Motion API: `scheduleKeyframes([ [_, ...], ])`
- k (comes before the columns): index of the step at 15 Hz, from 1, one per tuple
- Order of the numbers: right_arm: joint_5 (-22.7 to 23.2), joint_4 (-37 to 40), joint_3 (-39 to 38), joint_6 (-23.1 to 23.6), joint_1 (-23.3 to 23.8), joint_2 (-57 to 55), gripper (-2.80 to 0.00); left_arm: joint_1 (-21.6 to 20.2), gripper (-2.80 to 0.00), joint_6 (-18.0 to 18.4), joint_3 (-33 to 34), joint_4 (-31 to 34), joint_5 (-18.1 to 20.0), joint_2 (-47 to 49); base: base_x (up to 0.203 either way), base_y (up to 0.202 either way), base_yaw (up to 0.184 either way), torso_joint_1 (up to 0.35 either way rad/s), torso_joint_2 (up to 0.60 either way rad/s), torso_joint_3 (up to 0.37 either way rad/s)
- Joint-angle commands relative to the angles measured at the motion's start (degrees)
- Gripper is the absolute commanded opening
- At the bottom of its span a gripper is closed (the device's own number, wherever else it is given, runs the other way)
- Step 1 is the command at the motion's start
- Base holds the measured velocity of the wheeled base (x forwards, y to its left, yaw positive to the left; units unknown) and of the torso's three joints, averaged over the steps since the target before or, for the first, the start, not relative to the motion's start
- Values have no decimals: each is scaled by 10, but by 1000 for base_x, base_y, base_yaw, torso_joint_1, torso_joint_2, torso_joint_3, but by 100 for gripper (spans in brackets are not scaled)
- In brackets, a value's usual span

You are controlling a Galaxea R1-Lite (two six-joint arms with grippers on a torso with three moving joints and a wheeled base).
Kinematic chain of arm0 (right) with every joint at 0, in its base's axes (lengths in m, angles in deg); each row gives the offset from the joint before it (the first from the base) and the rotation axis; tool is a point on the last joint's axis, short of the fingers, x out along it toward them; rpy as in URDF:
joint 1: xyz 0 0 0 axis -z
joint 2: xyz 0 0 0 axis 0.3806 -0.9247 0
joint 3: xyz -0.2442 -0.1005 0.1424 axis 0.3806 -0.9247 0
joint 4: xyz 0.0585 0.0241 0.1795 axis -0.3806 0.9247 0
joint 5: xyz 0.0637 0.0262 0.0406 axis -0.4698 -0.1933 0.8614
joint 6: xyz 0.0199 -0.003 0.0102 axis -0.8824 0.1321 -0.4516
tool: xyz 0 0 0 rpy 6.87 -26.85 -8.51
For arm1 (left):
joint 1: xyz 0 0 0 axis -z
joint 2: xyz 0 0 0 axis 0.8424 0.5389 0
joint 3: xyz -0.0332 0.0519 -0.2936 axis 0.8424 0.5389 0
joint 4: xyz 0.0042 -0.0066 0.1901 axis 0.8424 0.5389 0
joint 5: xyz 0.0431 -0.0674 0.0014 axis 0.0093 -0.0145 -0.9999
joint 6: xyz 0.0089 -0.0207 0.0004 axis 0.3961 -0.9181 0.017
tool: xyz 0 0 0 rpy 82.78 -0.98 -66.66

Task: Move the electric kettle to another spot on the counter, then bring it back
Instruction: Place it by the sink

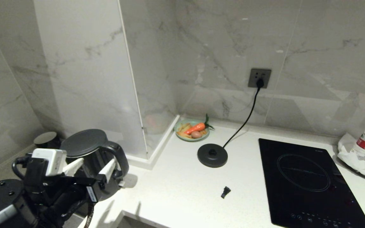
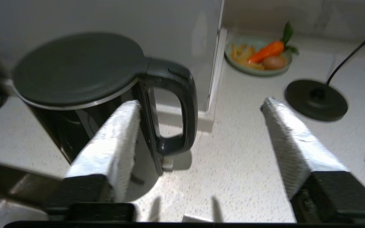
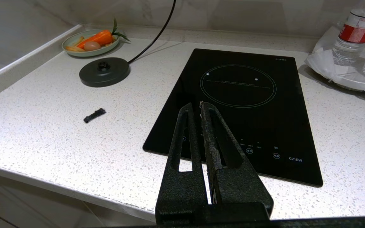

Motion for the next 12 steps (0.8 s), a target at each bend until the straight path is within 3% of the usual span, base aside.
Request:
scheduleKeyframes([
  [1, 1, 0, 0, 0, 0, 0, -280, -2, -280, 1, 2, 36, -3, -113, 0, 0, 0, 0, 0, 0],
  [6, 0, 0, 0, 0, 0, 0, -280, -29, -280, 12, -53, 253, -3, -319, 0, 0, 0, 0, 0, 0],
  [8, 1, 0, 0, 0, 0, 0, -280, -45, -280, 15, -103, 415, -1, -425, 0, 0, 0, 0, 0, 0],
  [10, 0, 0, 0, 0, 0, 0, -280, -60, -280, 16, -160, 620, 2, -540, 0, 0, 0, 0, 0, 0],
  [12, 0, 0, 0, 0, 0, 0, -280, -95, -280, 17, -215, 763, 8, -616, 0, 0, 0, 0, 0, 0],
])
